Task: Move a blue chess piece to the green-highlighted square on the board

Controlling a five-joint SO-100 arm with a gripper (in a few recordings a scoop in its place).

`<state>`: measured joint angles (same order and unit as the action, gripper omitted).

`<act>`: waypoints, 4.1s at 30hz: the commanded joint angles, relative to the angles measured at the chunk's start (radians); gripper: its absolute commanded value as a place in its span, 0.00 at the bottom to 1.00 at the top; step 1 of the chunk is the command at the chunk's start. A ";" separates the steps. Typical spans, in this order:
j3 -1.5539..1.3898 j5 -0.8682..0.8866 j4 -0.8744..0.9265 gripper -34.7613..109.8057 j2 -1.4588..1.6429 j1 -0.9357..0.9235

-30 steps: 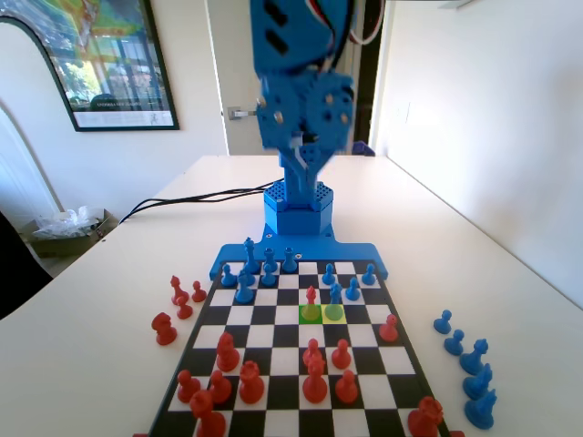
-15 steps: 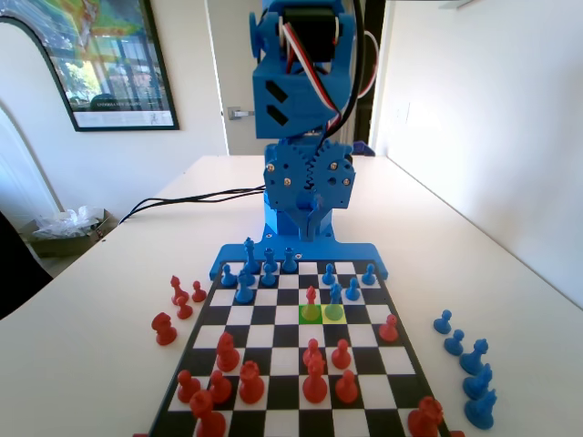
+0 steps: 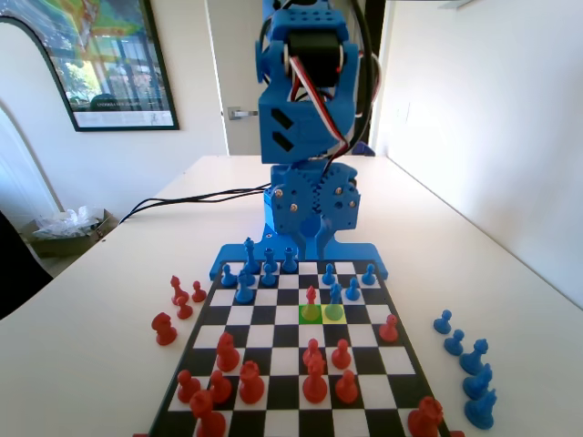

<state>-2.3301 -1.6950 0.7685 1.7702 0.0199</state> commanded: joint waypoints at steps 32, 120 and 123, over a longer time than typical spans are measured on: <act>0.028 -0.003 -0.101 0.30 -0.144 0.026; 0.021 -0.002 0.268 0.25 0.252 -0.179; 0.021 -0.002 0.307 0.25 0.296 -0.255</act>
<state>-2.3363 -1.6874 1.0370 1.9604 -0.1580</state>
